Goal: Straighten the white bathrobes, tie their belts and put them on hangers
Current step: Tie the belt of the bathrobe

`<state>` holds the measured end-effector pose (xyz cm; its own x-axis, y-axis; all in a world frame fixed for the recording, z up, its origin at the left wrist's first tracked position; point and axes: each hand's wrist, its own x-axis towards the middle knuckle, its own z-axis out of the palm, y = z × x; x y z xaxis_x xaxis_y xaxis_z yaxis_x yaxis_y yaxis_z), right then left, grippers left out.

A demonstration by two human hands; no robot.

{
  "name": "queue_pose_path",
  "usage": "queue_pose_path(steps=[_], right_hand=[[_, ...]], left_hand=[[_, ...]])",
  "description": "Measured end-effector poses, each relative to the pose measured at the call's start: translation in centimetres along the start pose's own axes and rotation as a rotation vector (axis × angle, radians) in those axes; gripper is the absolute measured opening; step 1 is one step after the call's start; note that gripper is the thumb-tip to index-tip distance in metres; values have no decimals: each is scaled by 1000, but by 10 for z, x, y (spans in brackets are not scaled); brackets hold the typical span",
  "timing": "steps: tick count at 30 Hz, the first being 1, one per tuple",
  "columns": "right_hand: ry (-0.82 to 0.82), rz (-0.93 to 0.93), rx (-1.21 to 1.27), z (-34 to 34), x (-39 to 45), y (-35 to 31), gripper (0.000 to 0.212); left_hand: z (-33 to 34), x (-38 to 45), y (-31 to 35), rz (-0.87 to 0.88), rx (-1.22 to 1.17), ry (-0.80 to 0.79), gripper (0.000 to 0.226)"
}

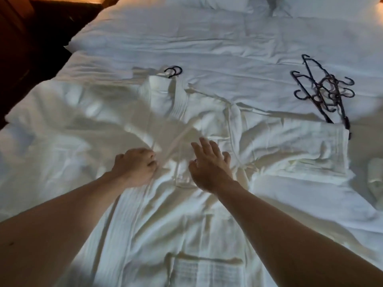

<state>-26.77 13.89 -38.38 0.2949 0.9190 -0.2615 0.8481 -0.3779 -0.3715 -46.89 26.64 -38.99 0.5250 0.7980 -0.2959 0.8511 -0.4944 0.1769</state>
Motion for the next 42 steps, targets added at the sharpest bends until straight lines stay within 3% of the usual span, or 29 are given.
queue_pose_path(steps=[3, 7, 17, 21, 24, 27, 30, 33, 38, 42], right_hand=[[-87, 40, -88, 6, 27, 4, 44], [164, 77, -93, -6, 67, 0, 34], [306, 102, 8, -19, 218, -20, 37], [247, 250, -75, -21, 252, -22, 37], [166, 260, -162, -27, 276, -22, 31], [170, 159, -256, -37, 296, -18, 29], [253, 146, -251, -39, 315, -14, 29], [240, 236, -164, -24, 328, -7, 31], [406, 187, -19, 7, 333, 16, 14], [469, 146, -1, 14, 337, 22, 24]], left_hand=[[1, 21, -8, -5, -23, 142, 21], [-20, 72, -29, -32, -218, 318, 17], [-61, 223, -102, 120, -67, 299, 52], [-71, 262, -114, 95, -84, 216, 54], [-77, 281, -117, 105, -10, 186, 56], [-81, 304, -117, 146, 72, 138, 37], [-81, 335, -114, 133, -43, 214, 8], [-72, 360, -113, 48, -259, 239, 16], [-43, 351, -118, 306, -278, 536, 33], [-33, 356, -118, 496, -79, 571, 43]])
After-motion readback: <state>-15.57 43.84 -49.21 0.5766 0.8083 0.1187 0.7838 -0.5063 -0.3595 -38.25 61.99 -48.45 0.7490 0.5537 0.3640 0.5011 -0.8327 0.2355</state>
